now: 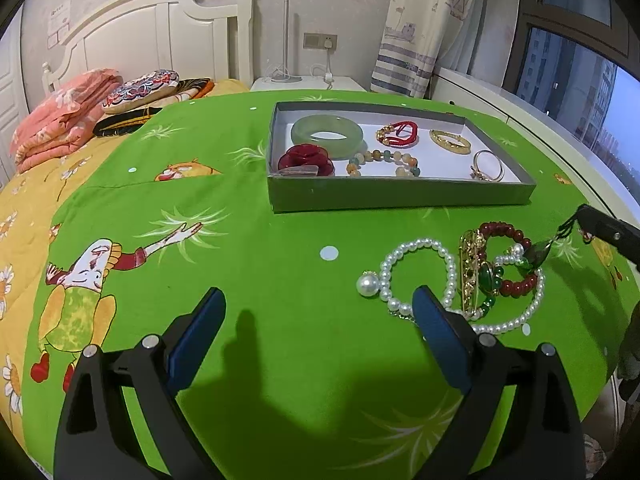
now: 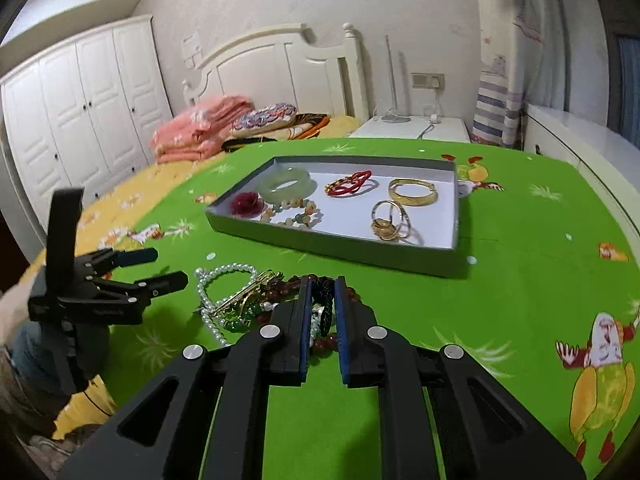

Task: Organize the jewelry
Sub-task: 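Grasp the jeweled gold pin with the left tool while the right tool grasps the green pendant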

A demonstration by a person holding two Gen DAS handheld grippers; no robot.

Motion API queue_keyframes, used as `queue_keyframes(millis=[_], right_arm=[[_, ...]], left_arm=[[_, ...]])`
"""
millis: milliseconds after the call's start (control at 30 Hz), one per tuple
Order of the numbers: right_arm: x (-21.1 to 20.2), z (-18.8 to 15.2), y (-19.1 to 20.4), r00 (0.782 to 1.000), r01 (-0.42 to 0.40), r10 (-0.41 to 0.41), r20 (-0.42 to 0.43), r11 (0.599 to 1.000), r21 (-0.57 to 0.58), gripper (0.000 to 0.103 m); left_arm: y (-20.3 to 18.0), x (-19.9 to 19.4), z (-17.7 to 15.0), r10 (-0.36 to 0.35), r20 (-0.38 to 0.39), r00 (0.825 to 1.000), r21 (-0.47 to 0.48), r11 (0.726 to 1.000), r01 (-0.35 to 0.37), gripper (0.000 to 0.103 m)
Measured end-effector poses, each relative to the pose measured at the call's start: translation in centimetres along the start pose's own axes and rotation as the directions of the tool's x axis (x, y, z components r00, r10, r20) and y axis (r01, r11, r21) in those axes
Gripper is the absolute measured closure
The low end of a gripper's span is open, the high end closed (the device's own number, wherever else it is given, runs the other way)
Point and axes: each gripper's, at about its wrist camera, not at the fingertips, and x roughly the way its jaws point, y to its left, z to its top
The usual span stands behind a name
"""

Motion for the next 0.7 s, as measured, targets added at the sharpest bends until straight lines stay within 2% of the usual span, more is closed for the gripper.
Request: queue_keyframes(millis=[167,400,533,700], right_arm=[[-1.4,-0.3,-0.5,0.999,-0.028,0.027,0.037,0.999,0.033,0.091],[-2.9,-0.7,-1.4,0.998,-0.014,0.01,0.062,0.998,0.056,0.091],[-3.3,-1.3,-1.9,0.998,-0.01,0.006,0.065,0.998,0.066,0.091],[-3.3,-2.0,-2.2,0.998,-0.014,0.01,0.058,0.997,0.076,0.091]], left_arm=[[-0.5,0.0,-0.1,0.011,-0.001,1.0,0.025,1.0,-0.011,0.011],[-2.0,-0.2,0.0,0.031,0.009,0.999,0.102,0.994,-0.032,0.012],[-3.1,-0.5,0.2,-0.015,0.006,1.0,0.106,0.994,0.015,0.012],[-5.5,-1.0,0.5,-0.047,0.015,0.999,0.163,0.986,0.044,0.012]])
